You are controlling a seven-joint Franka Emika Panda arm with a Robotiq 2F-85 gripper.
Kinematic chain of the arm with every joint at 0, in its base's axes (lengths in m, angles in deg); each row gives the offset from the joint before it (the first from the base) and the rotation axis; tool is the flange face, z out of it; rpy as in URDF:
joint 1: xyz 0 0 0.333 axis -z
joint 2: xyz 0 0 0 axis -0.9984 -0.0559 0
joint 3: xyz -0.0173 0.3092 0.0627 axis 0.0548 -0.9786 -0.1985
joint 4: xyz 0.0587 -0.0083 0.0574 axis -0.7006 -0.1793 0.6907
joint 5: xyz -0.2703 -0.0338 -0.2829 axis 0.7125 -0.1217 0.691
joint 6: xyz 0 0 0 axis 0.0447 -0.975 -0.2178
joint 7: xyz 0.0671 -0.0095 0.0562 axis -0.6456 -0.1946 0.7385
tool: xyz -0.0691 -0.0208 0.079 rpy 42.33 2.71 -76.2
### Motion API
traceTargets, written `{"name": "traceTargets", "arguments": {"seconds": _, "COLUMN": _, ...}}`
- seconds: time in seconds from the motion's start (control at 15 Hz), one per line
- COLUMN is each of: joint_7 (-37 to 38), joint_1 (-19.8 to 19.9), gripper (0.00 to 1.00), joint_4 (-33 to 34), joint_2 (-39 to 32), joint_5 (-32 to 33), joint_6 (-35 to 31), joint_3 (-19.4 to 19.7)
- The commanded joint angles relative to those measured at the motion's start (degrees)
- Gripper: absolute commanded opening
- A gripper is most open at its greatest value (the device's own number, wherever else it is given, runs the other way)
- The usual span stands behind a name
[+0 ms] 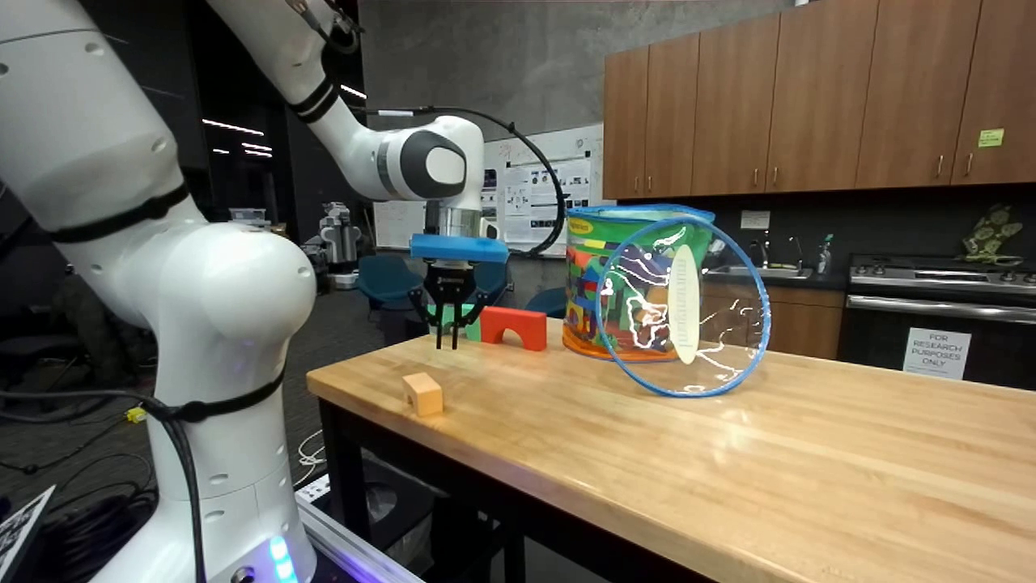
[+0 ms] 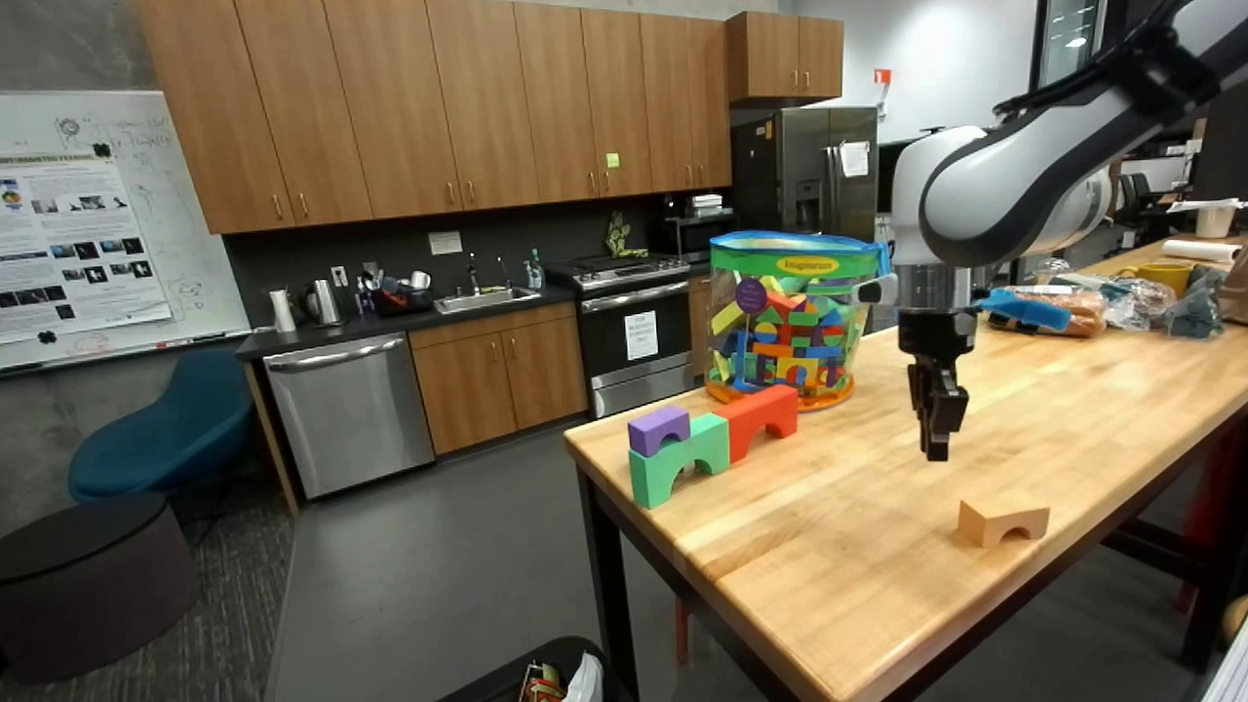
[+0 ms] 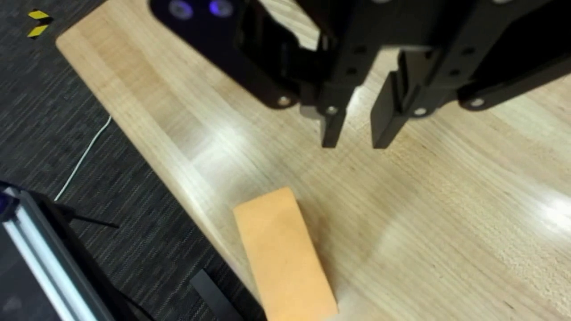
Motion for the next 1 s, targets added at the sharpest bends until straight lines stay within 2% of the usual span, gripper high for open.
{"name": "traceTargets", "arguments": {"seconds": 0.0, "joint_7": -6.0, "joint_1": -0.8, "gripper": 0.56, "joint_4": -0.5, "joint_2": 4.3, "joint_5": 0.4, "joint_6": 5.3, "joint_3": 2.4}}
{"name": "traceTargets", "arguments": {"seconds": 0.4, "joint_7": -17.9, "joint_1": -0.7, "gripper": 0.98, "joint_4": 0.1, "joint_2": 4.1, "joint_5": 0.4, "joint_6": 13.0, "joint_3": 4.3}}
{"name": "traceTargets", "arguments": {"seconds": 0.93, "joint_7": -24.0, "joint_1": 0.1, "gripper": 1.00, "joint_4": -0.2, "joint_2": 0.1, "joint_5": 0.5, "joint_6": 12.0, "joint_3": 3.8}}
